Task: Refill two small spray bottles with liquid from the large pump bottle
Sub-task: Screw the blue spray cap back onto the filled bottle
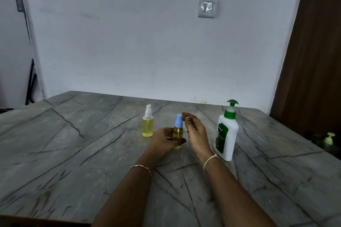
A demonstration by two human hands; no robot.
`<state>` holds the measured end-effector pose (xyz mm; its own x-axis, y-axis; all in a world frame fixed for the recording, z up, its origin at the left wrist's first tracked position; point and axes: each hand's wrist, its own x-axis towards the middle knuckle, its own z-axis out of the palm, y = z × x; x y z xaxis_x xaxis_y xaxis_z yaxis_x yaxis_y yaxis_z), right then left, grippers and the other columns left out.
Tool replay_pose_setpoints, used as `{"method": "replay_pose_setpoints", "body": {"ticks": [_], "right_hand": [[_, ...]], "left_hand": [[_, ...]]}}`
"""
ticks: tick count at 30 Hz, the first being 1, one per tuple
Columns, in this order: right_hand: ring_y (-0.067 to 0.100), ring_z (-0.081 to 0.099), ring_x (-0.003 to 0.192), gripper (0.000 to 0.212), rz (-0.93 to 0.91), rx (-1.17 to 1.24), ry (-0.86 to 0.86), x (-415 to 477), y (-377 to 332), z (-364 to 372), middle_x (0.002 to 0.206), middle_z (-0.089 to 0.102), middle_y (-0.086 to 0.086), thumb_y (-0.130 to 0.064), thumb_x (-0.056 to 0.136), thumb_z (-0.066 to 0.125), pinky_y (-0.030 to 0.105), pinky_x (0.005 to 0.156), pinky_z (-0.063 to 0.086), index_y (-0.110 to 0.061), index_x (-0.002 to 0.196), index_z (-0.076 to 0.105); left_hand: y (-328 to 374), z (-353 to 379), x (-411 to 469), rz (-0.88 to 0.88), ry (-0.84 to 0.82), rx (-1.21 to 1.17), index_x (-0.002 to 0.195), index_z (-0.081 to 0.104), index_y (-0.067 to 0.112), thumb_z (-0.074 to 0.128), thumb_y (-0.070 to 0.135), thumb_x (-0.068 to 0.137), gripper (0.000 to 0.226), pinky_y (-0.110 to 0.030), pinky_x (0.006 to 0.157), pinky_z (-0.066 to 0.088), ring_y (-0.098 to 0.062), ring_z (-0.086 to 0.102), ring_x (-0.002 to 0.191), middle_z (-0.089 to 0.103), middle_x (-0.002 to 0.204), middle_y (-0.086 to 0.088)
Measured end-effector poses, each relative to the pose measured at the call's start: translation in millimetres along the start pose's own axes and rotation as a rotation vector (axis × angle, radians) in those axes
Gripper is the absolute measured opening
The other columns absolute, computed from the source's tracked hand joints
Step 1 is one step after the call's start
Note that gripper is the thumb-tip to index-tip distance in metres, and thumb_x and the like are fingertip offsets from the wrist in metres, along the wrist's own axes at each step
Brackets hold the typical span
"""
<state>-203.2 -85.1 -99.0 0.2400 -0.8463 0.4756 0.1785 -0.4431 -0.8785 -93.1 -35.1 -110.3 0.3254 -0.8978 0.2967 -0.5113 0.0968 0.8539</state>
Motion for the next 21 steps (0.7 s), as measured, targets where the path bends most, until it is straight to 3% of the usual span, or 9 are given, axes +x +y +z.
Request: {"method": "replay_pose_setpoints", "body": {"ticks": [4, 8, 12, 15, 21], "right_hand": [[0.014, 0.057, 0.113, 0.029, -0.005, 0.011, -0.064, -0.9, 0.2, 1.1, 0.120, 0.063, 0.005, -0.011, 0.101, 0.038, 0.015, 0.089, 0.045, -0.022, 0.114, 0.061], [0.018, 0.058, 0.112, 0.031, -0.018, 0.005, -0.022, 0.8, 2.0, 1.4, 0.117, 0.064, 0.004, -0.009, 0.101, 0.037, 0.027, 0.094, 0.046, -0.024, 0.110, 0.063], [0.014, 0.057, 0.110, 0.028, -0.004, 0.011, 0.004, 1.1, 1.0, 0.3, 0.114, 0.062, -0.003, -0.011, 0.101, 0.039, 0.017, 0.084, 0.044, -0.021, 0.111, 0.063], [0.002, 0.056, 0.106, 0.027, 0.001, 0.009, -0.056, -1.0, -2.4, -1.6, 0.116, 0.062, -0.004, -0.013, 0.100, 0.042, 0.008, 0.081, 0.044, -0.015, 0.119, 0.061], [0.010, 0.057, 0.107, 0.024, -0.005, -0.100, -0.085, -2.6, -4.7, -0.4, 0.115, 0.064, -0.003, -0.013, 0.097, 0.050, 0.016, 0.088, 0.044, -0.025, 0.115, 0.060]], "left_hand": [[-2.1, 0.1, 1.2, -0.003, -0.007, -0.005, 0.114, 0.064, 0.014, 0.081, 0.027, 0.071, 0.049, -0.033, 0.094, 0.051, -0.013, 0.065, 0.098, 0.070, 0.109, -0.003], [-2.5, 0.2, 1.5, 0.009, 0.003, 0.003, 0.112, 0.066, 0.015, 0.081, 0.028, 0.070, 0.046, -0.031, 0.092, 0.052, -0.011, 0.066, 0.095, 0.071, 0.106, -0.001], [-2.5, -0.4, 1.0, 0.013, -0.001, 0.016, 0.110, 0.066, 0.016, 0.080, 0.030, 0.071, 0.044, -0.025, 0.087, 0.050, -0.010, 0.065, 0.093, 0.070, 0.103, 0.001], [-2.3, -0.2, 0.9, 0.000, -0.006, 0.000, 0.112, 0.065, 0.015, 0.079, 0.027, 0.072, 0.044, -0.021, 0.085, 0.049, -0.008, 0.064, 0.093, 0.068, 0.100, 0.004], [-4.0, -0.1, 1.5, 0.002, -0.010, -0.018, 0.108, 0.067, 0.014, 0.081, 0.023, 0.070, 0.041, -0.031, 0.090, 0.053, -0.012, 0.067, 0.093, 0.072, 0.102, -0.002]]}}
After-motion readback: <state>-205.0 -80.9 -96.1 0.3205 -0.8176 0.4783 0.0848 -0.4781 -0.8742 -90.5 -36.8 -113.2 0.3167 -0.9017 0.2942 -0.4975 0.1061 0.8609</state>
